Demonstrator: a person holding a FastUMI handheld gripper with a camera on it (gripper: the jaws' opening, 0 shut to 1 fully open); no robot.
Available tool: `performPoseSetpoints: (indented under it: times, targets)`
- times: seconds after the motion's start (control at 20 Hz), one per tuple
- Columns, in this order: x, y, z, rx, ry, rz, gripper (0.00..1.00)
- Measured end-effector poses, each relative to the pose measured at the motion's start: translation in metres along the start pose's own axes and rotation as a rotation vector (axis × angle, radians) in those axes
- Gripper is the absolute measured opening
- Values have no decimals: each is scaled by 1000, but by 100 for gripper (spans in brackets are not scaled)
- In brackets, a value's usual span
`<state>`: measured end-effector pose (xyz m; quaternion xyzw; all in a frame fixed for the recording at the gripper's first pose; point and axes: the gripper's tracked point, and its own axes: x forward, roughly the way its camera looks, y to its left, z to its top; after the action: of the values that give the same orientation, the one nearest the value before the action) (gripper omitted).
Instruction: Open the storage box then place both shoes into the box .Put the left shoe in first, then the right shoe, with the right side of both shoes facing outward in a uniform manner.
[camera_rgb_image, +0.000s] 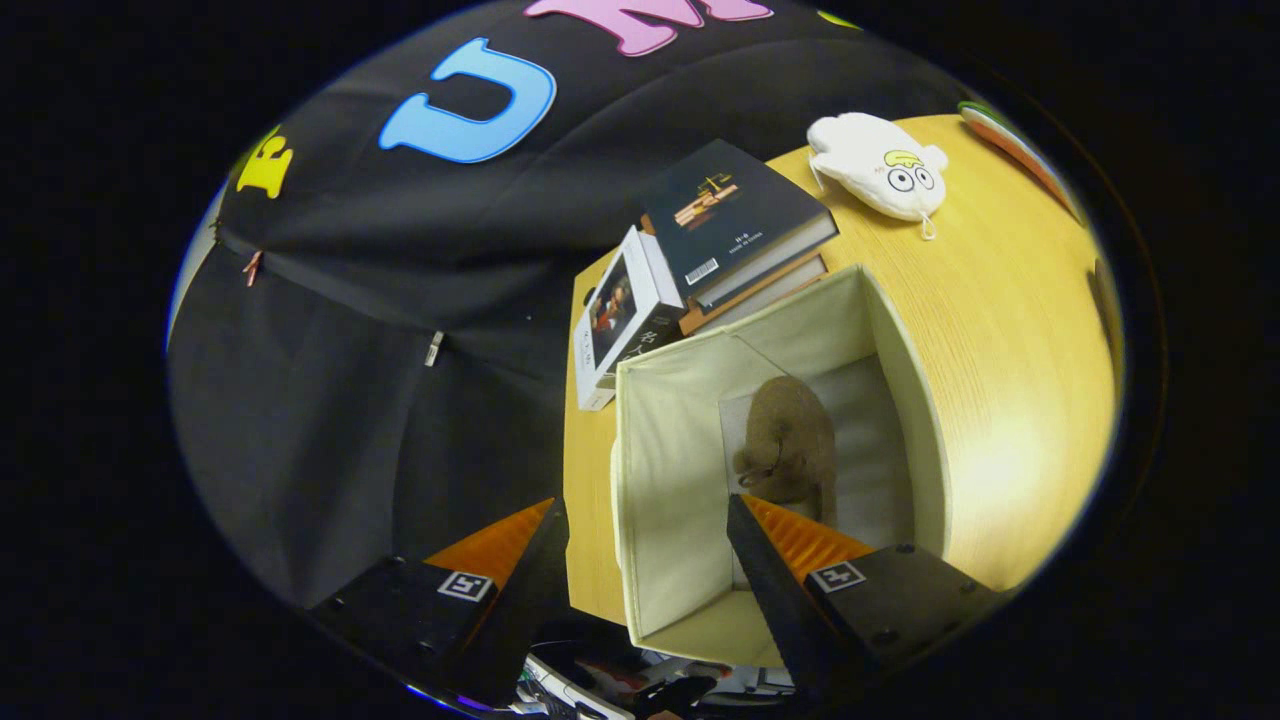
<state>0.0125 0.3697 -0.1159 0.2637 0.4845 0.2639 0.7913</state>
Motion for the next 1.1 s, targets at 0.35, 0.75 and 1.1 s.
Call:
performPoseSetpoints:
  times: [0.35, 0.75, 1.1]
  targets:
    - [-87, -90, 25, -179, -173, -132, 98]
    - [-185, -218, 54, -161, -221, -272, 98]
    - [-238, -346, 50, -287, -178, -440, 98]
